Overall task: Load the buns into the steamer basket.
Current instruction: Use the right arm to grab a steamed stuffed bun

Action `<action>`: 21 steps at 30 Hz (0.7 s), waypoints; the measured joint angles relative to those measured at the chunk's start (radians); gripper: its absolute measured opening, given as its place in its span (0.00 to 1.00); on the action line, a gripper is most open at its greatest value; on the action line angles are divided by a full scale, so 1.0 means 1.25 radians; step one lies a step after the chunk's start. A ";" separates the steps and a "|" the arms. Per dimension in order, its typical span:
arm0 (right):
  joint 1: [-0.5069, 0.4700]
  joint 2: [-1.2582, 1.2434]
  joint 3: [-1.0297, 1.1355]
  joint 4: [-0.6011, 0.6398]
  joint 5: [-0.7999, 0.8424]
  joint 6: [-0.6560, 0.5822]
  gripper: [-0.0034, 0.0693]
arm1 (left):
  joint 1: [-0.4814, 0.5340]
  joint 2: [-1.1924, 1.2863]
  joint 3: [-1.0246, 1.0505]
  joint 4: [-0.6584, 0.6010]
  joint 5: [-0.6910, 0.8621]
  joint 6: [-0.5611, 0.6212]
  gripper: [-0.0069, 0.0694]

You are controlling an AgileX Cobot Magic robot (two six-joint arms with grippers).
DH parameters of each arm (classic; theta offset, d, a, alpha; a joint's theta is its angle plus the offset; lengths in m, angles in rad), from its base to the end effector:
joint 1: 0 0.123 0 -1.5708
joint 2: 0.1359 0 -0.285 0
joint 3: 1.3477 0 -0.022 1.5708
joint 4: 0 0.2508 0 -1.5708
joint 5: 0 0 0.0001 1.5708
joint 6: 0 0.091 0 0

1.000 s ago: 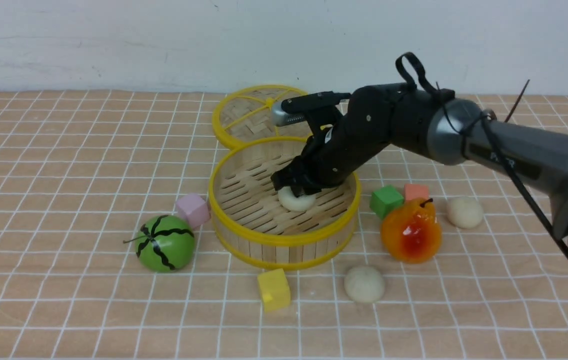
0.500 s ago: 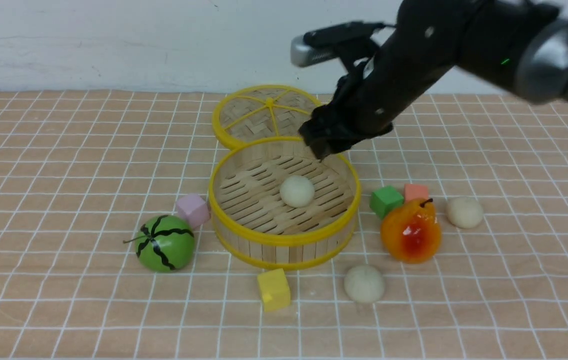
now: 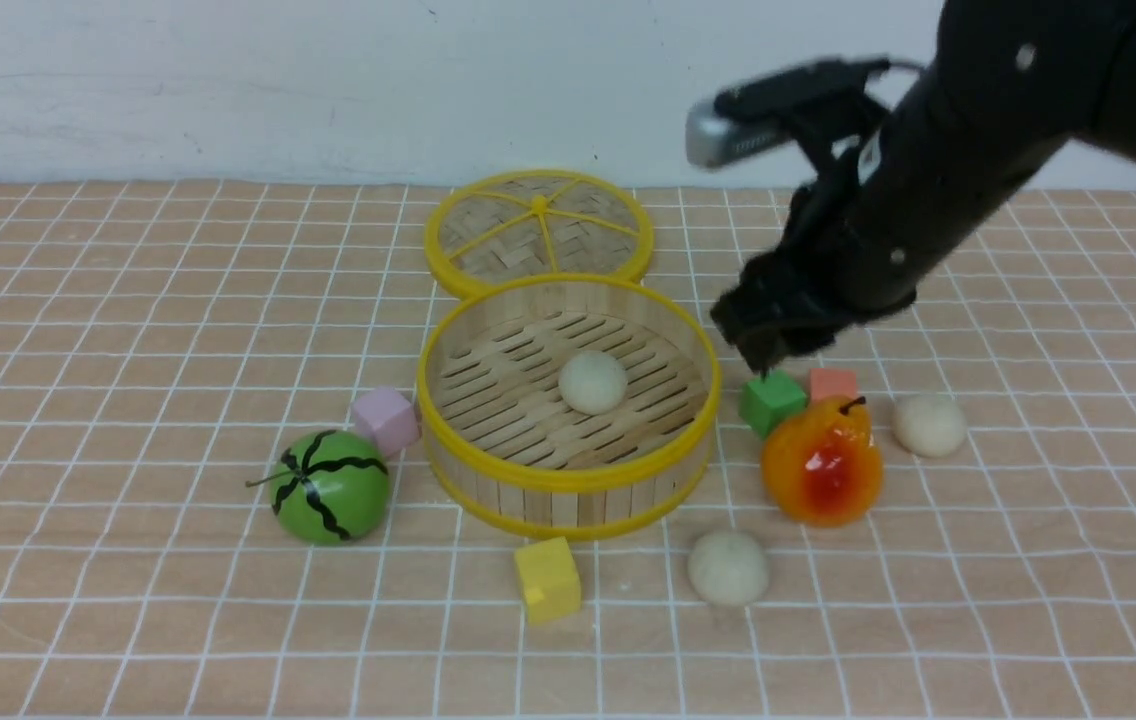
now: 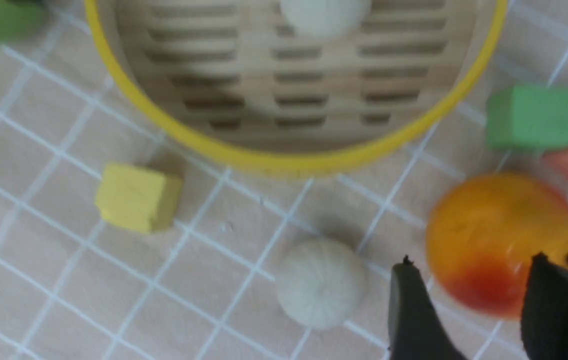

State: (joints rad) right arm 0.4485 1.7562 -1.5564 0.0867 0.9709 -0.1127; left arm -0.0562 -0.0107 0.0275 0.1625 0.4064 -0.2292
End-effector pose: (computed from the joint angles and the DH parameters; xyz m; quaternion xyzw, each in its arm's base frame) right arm 0.3434 0.1725 0.3069 -0.2540 0.9358 0.0803 0.2308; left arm 0.0520 0.0029 0.1686 -0.0282 0.8133 -0.0134 0.5810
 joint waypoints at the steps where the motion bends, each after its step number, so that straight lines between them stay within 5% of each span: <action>1: 0.000 0.001 0.024 0.000 -0.006 0.000 0.45 | 0.000 0.000 0.000 0.000 0.000 0.000 0.40; 8: 0.000 0.012 0.140 0.039 -0.092 0.001 0.36 | 0.000 0.000 0.000 0.000 0.000 0.000 0.40; 21: 0.000 0.058 0.192 0.107 -0.163 0.001 0.38 | 0.000 0.000 0.000 0.000 0.000 0.000 0.40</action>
State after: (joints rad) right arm 0.4485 1.8287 -1.3164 0.2204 0.7665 -0.1108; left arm -0.0562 -0.0107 0.0275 0.1625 0.4064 -0.2292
